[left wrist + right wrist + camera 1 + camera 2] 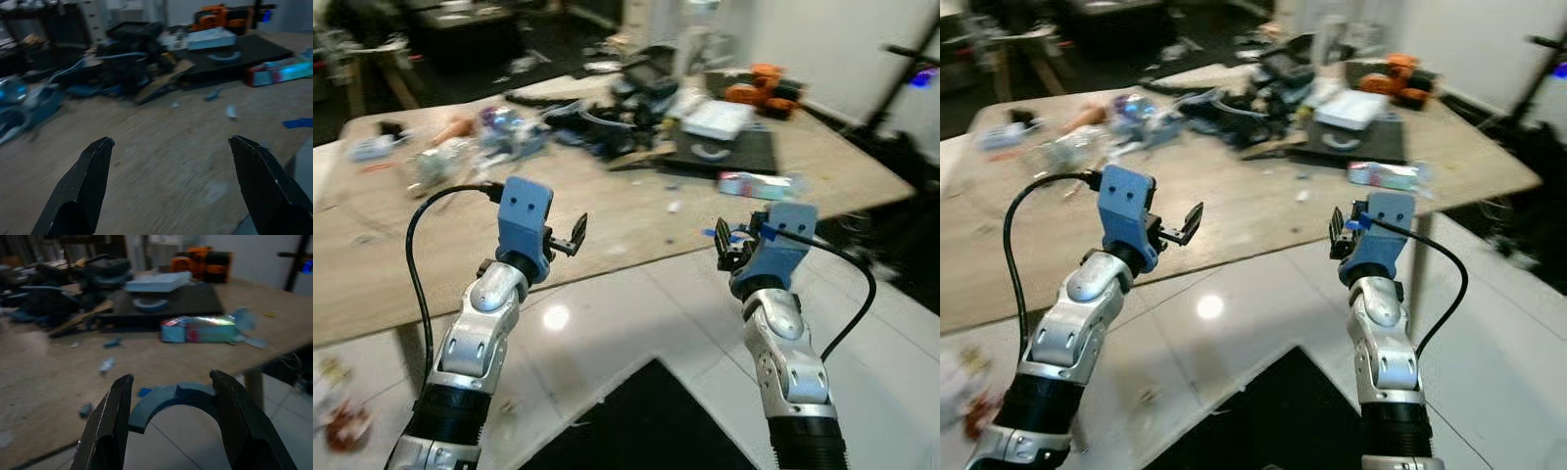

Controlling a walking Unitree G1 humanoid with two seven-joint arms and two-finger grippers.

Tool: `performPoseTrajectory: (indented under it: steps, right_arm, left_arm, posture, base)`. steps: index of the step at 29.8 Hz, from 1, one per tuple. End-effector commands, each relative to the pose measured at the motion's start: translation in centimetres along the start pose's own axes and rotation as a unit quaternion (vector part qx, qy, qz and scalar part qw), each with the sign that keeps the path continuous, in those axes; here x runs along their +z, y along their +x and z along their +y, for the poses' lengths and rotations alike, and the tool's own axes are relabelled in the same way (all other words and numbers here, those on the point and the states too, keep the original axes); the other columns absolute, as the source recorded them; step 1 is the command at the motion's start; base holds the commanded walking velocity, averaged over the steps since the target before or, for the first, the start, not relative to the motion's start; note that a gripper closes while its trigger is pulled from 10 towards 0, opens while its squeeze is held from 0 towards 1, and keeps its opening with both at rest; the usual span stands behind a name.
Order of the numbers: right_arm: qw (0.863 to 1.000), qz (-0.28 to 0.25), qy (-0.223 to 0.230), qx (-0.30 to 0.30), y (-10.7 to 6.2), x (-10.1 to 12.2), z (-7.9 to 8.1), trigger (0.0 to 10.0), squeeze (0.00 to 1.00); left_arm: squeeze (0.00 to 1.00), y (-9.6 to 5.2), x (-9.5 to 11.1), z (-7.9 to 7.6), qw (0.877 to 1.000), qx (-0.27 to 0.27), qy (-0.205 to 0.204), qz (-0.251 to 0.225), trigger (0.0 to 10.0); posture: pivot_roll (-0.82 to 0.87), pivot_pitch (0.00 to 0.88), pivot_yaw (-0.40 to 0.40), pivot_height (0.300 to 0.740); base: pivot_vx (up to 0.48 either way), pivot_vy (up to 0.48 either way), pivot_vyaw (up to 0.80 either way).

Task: Picking trash to rubbish bin

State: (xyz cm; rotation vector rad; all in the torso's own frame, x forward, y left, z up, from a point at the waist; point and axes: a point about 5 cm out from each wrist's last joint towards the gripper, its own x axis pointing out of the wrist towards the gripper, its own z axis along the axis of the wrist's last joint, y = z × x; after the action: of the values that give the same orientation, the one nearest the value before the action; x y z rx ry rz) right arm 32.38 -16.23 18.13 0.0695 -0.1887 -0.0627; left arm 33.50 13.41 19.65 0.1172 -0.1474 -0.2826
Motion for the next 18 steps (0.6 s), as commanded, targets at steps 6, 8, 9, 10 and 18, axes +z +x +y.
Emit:
performPoseTrajectory:
  steps: [6,8,9,10,18]
  right_arm:
    - [1.000,-0.003,0.003,0.003,-0.02,0.02,0.24,10.0,0.00]
    - [1.000,-0.002,0.002,0.004,-0.01,-0.02,0.29,10.0,0.00]
    - [1.000,-0.002,0.002,0.004,-0.01,-0.02,0.29,10.0,0.00]
    - [1.000,-0.002,0.002,0.004,-0.03,-0.06,0.30,10.0,0.00]
    - [1.000,-0.001,0.006,0.008,-0.02,-0.14,0.58,10.0,0.00]
  left_arm:
    - [0.00,0.40,0.17,0.03,1.000,-0.002,0.000,-0.003,10.0]
    - [0.00,0.39,0.12,0.02,1.000,-0.002,0.000,-0.002,10.0]
    - [0.00,0.39,0.12,0.02,1.000,-0.002,0.000,-0.002,10.0]
    - [0.00,0.34,0.06,0.00,1.000,-0.002,0.000,-0.002,10.0]
    - [0.00,0.45,-0.04,0.70,1.000,0.014,-0.003,0.003,10.0]
  posture:
    - [-0.05,0.064,0.050,0.740]
    - [-0.05,0.067,0.051,0.740]
    - [-0.05,0.067,0.051,0.740]
    - [-0.05,0.067,0.051,0.740]
    - [-0.03,0.072,0.054,0.740]
  base:
    - [0.000,0.000,-0.80]
    - [0.000,0.000,-0.80]
    - [0.000,0.000,-0.80]
    - [0.000,0.000,-0.80]
    - [0.000,0.000,-0.80]
